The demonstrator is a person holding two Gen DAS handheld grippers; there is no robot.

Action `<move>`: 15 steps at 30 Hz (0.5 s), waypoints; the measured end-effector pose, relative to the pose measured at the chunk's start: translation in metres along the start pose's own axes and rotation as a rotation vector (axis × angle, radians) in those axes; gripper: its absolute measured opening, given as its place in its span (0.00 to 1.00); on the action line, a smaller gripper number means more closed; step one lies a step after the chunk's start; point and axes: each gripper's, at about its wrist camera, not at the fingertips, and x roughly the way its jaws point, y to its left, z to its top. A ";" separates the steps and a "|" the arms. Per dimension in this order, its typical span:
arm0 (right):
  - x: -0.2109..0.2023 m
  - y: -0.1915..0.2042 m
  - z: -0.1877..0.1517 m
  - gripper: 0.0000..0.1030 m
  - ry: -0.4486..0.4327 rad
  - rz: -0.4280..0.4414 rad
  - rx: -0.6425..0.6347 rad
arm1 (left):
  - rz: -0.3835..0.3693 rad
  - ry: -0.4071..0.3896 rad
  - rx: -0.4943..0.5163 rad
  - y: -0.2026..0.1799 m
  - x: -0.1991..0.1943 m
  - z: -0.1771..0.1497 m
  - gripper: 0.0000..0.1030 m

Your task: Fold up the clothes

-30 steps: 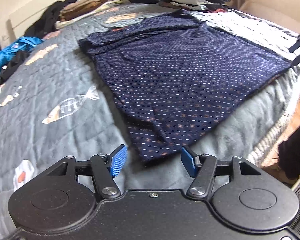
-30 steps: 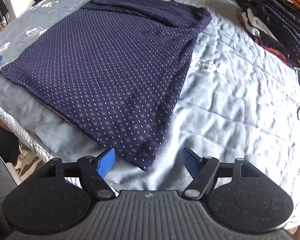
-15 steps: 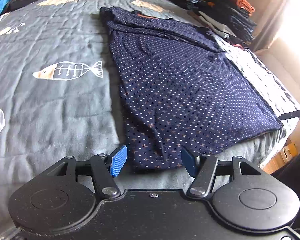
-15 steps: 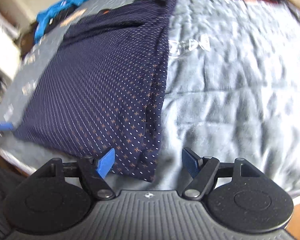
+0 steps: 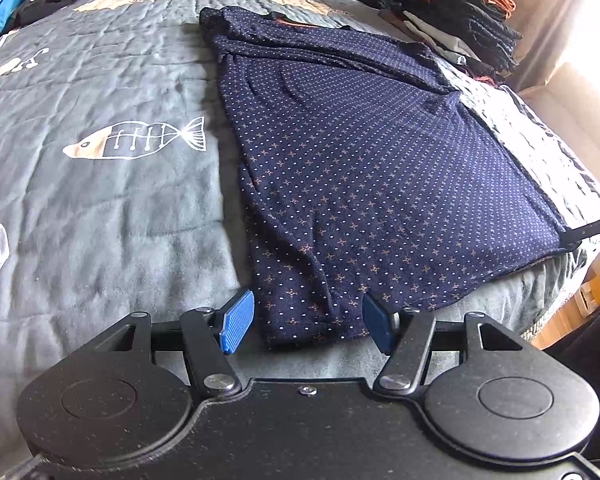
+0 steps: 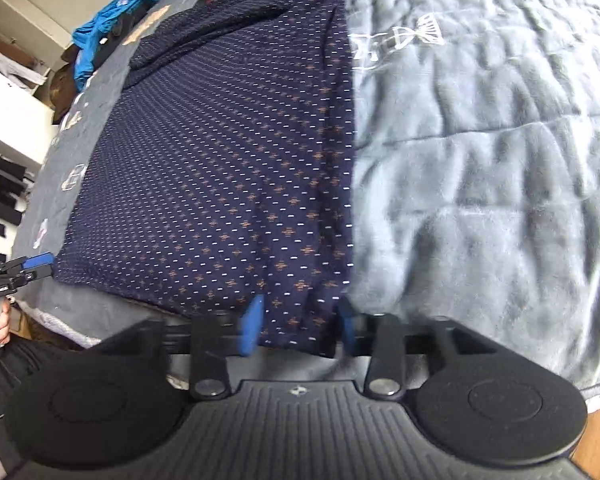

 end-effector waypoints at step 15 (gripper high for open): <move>0.006 -0.010 -0.004 0.13 -0.023 0.054 0.069 | -0.122 0.070 -0.372 0.055 0.008 0.003 0.51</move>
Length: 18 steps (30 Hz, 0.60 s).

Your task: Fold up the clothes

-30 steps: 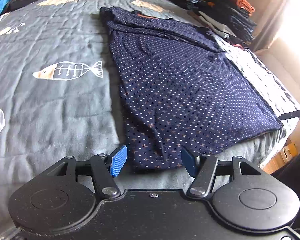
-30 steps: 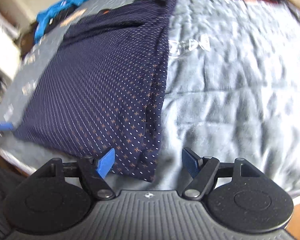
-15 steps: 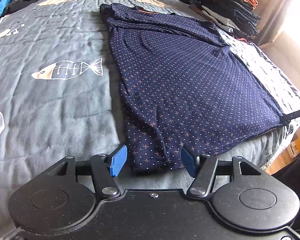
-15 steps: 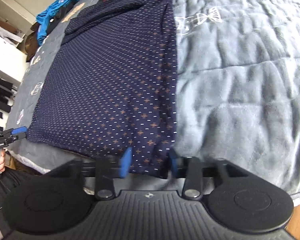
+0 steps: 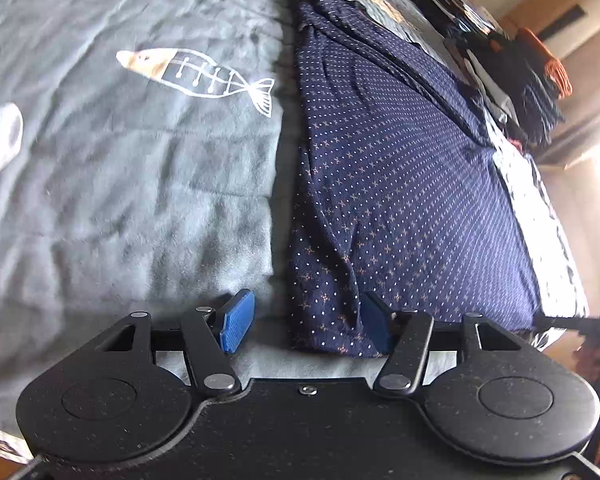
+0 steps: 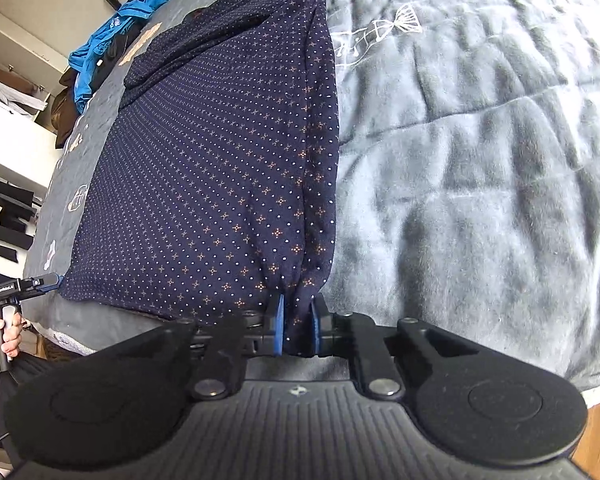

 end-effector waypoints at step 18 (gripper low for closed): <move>-0.002 -0.003 0.002 0.07 -0.027 0.032 0.044 | -0.033 0.020 0.001 -0.006 0.004 -0.008 0.08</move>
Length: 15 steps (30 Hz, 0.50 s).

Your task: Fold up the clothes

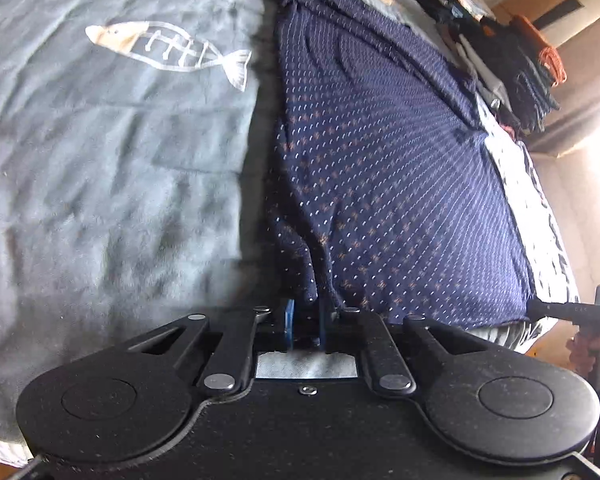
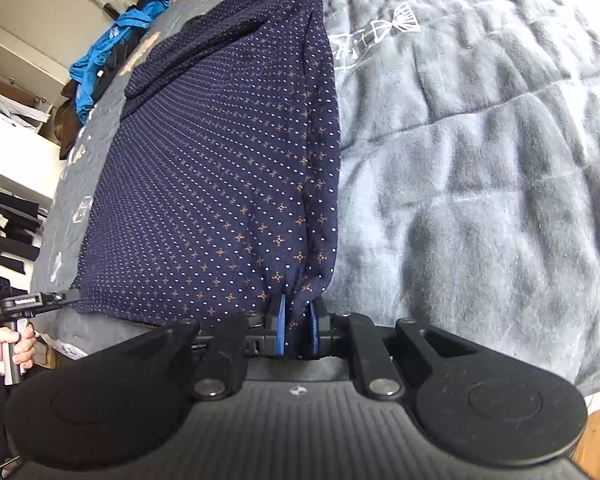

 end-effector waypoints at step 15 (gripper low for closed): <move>-0.055 0.024 0.028 0.05 -0.177 0.162 0.084 | -0.103 -0.183 -0.026 -0.032 -0.052 0.038 0.07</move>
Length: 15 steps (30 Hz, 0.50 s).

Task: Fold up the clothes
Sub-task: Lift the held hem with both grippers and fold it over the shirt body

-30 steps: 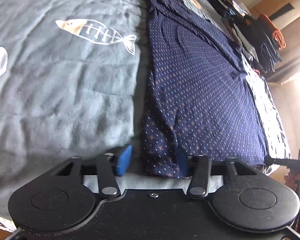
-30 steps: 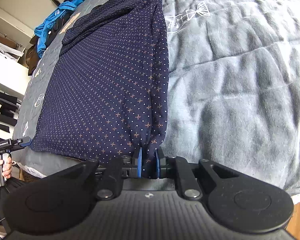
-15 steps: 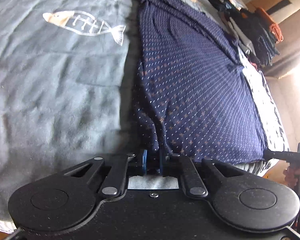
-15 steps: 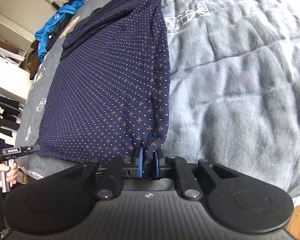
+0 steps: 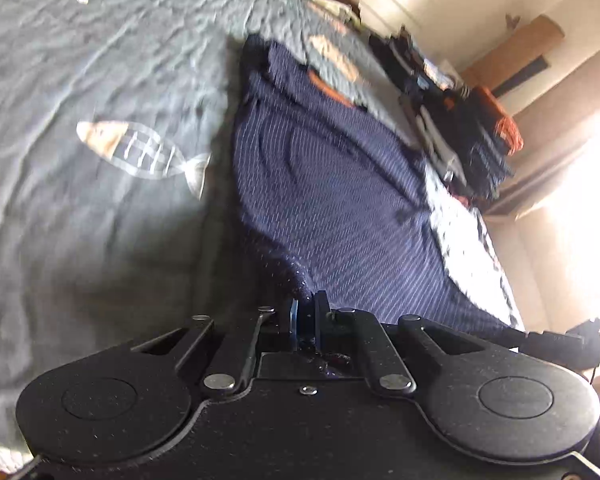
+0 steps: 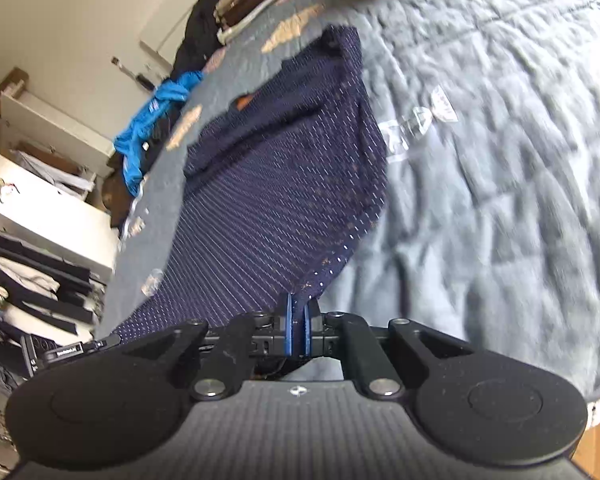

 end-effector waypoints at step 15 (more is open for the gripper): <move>0.034 0.025 0.117 0.05 -0.149 0.049 0.131 | -0.017 -0.104 -0.017 -0.018 0.047 0.129 0.07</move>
